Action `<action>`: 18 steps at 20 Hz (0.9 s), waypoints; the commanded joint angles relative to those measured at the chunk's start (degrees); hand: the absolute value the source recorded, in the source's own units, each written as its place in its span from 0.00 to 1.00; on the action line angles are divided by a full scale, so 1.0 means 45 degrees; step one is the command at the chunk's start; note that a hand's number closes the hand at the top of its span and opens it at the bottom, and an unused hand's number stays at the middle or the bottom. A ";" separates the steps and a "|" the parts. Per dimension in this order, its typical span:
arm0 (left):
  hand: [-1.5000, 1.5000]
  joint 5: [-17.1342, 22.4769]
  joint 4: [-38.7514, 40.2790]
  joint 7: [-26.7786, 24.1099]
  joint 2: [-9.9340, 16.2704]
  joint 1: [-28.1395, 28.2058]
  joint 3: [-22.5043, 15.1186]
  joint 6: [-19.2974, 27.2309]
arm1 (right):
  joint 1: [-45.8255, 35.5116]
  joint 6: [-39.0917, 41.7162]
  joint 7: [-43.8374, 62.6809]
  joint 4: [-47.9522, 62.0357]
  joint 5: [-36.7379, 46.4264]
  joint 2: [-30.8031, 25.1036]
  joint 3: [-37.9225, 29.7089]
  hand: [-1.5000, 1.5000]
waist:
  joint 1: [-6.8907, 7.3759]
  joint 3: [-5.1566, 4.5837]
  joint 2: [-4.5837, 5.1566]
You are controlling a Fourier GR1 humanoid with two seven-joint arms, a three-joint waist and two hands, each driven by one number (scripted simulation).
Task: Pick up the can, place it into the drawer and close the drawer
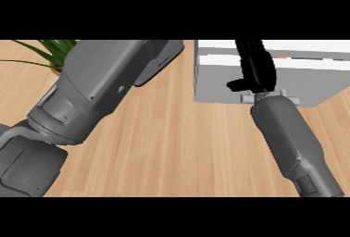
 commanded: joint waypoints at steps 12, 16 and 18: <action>0.00 -0.0463 -0.3011 0.1258 0.1392 0.2056 -0.0446 -0.0451 | -0.4341 -0.2576 0.0075 0.5222 0.0816 0.0030 -0.1282 0.00 | 0.0698 -0.0003 0.0051; 0.00 -0.0364 -0.3715 0.1547 0.1875 0.2534 -0.0356 -0.0731 | -0.5115 -0.2103 -0.0333 0.5825 0.0495 -0.0360 -0.1686 0.00 | 0.0848 0.0002 0.0137; 0.00 -0.0417 -0.4244 0.1270 0.1598 0.3067 -0.0545 -0.0812 | -0.5396 -0.2455 0.0109 0.5991 0.0664 -0.0065 -0.1686 0.00 | 0.0918 -0.0006 0.0142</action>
